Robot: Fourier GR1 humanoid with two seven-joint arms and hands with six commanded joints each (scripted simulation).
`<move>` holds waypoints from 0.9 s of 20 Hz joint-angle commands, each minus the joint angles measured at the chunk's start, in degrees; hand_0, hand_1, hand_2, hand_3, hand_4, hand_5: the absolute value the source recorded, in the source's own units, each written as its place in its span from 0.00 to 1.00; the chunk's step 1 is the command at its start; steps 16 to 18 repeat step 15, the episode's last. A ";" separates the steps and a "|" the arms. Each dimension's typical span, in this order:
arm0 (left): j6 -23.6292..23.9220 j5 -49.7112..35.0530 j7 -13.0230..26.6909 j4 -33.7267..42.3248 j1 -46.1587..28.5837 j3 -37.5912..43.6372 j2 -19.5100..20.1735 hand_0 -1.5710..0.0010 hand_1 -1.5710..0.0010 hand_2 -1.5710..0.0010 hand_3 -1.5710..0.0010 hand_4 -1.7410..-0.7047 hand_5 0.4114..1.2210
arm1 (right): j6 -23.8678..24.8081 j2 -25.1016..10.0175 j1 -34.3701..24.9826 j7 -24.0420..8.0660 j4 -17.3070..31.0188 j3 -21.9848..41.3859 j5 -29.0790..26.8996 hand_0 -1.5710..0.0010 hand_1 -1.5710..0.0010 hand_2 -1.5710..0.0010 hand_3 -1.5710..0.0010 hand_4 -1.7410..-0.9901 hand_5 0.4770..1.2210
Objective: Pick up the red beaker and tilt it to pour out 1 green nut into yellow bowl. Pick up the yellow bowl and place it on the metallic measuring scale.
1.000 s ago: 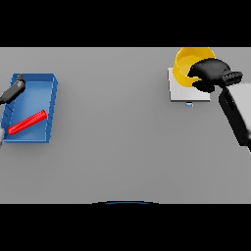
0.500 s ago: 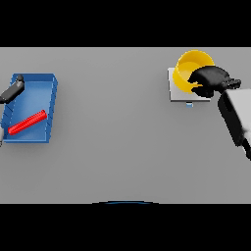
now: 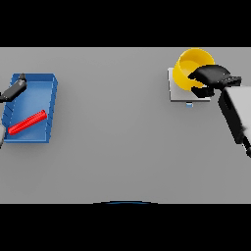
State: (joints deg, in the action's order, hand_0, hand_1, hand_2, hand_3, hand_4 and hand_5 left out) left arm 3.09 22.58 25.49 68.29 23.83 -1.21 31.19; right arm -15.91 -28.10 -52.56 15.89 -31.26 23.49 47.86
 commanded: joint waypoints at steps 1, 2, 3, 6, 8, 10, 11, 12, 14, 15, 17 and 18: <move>-0.03 -0.21 -0.09 0.28 0.00 0.07 -0.09 1.00 1.00 1.00 1.00 0.99 0.31 | -0.38 0.18 -0.02 0.54 0.11 0.33 0.14 0.68 0.71 0.65 0.62 0.22 0.64; 0.21 -0.09 0.02 -0.21 0.28 0.18 -0.09 1.00 1.00 1.00 1.00 0.98 0.31 | 0.21 0.28 -0.14 1.80 0.76 0.67 0.51 0.74 0.77 0.70 0.65 0.23 0.61; 0.56 -0.01 -0.16 -0.37 -0.13 0.18 -0.28 1.00 1.00 1.00 1.00 0.98 0.31 | 0.38 0.25 -0.43 2.40 0.76 0.83 0.69 0.79 0.82 0.76 0.68 0.24 0.58; 0.39 0.20 0.02 -1.16 0.38 0.16 -0.03 1.00 1.00 1.00 1.00 0.98 0.31 | 0.30 0.18 -0.36 3.80 0.21 0.65 0.21 0.89 0.91 0.88 0.75 0.26 0.51; 0.60 0.21 -0.22 -0.50 0.45 -0.08 -0.45 1.00 1.00 1.00 1.00 0.98 0.31 | 1.79 0.77 0.26 3.48 0.75 0.66 0.45 0.93 0.94 0.92 0.79 0.27 0.46; 0.98 0.59 0.28 -0.40 0.56 -0.38 -0.84 1.00 1.00 1.00 1.00 0.98 0.31 | 1.27 0.76 -0.39 2.98 1.27 0.28 0.20 0.96 0.96 0.95 0.83 0.29 0.43; 0.87 0.62 0.50 -0.01 0.47 -0.31 -0.58 1.00 1.00 1.00 1.00 0.98 0.31 | 1.25 0.56 0.21 2.91 1.25 0.34 0.21 0.97 0.97 0.96 0.84 0.30 0.42; 0.97 0.62 0.25 -0.23 0.29 -0.23 -0.51 1.00 1.00 1.00 1.00 0.98 0.31 | 1.16 0.78 0.13 2.06 1.36 0.10 0.05 0.97 0.98 0.97 0.86 0.31 0.40; 0.82 0.46 0.12 -0.71 0.20 -0.11 -0.43 1.00 1.00 1.00 1.00 0.98 0.31 | 0.09 0.75 -0.54 1.58 2.05 0.00 0.01 0.98 0.98 0.98 0.89 0.33 0.37; 0.80 0.52 0.16 -0.55 -0.15 -0.24 -0.51 1.00 1.00 1.00 1.00 0.98 0.31 | -0.07 0.79 -0.43 1.22 2.21 0.06 0.07 0.99 0.99 0.98 0.91 0.35 0.35; 0.80 0.52 0.16 -0.55 -0.15 -0.24 -0.51 1.00 1.00 1.00 1.00 0.98 0.31 | -0.07 0.79 -0.43 1.22 2.21 0.06 0.07 0.99 0.99 0.98 0.91 0.35 0.35; 0.80 0.52 0.16 -0.55 -0.15 -0.24 -0.51 1.00 1.00 1.00 1.00 0.98 0.31 | -0.07 0.79 -0.43 1.22 2.21 0.06 0.07 0.99 0.99 0.98 0.91 0.35 0.35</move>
